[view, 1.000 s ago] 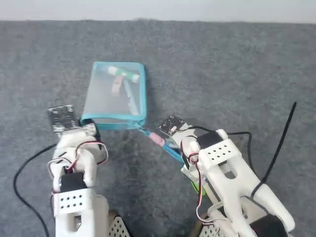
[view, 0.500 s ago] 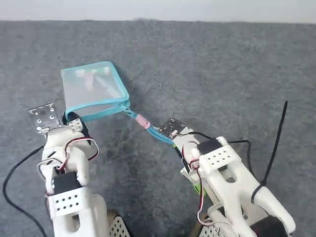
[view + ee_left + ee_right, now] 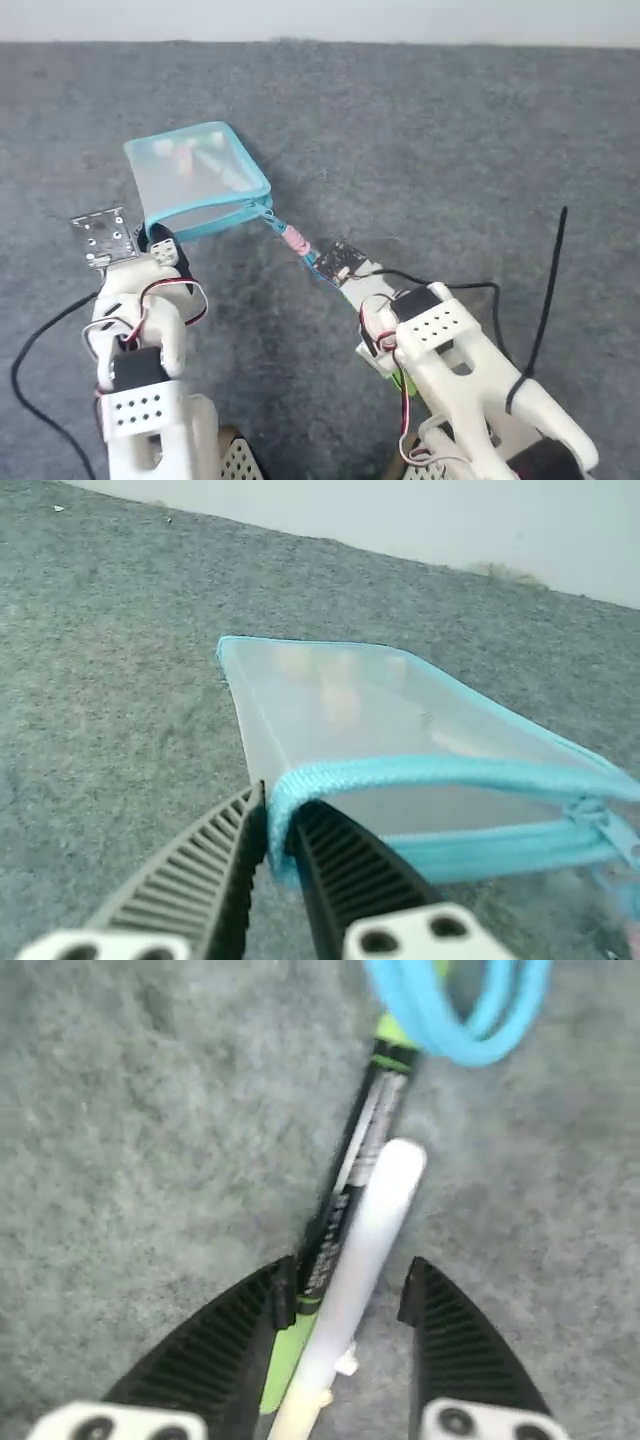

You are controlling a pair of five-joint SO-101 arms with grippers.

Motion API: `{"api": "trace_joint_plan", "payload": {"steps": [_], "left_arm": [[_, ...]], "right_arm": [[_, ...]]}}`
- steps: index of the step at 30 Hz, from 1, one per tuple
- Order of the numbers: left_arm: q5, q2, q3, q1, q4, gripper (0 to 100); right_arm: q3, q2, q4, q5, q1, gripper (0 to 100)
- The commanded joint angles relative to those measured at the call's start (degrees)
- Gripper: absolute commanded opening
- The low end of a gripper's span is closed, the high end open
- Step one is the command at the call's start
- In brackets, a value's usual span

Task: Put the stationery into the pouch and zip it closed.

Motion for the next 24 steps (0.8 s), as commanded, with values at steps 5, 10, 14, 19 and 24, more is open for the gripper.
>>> {"api": "trace_joint_plan", "payload": {"steps": [5, 10, 14, 19, 24], "left_arm": [[0.62, -1.05, -3.03, 3.52, -0.35, 1], [0.62, -1.05, -3.03, 3.78, -0.44, 1], [0.62, -1.05, -3.03, 3.78, -0.35, 1], [0.62, -1.05, -3.03, 3.69, -0.35, 1], [0.62, -1.05, -2.95, 3.69, -0.35, 1]], "right_arm": [[-7.47, -0.84, 2.33, -0.70, -0.92, 24.9], [-5.36, 2.95, 0.04, -0.62, -3.65, 24.9], [-5.19, 9.45, -2.86, -0.62, -5.67, 24.9], [-6.24, 14.64, -3.82, -0.62, -2.77, 22.7], [-9.14, 16.04, -3.91, -0.62, 6.73, 7.7]]}}
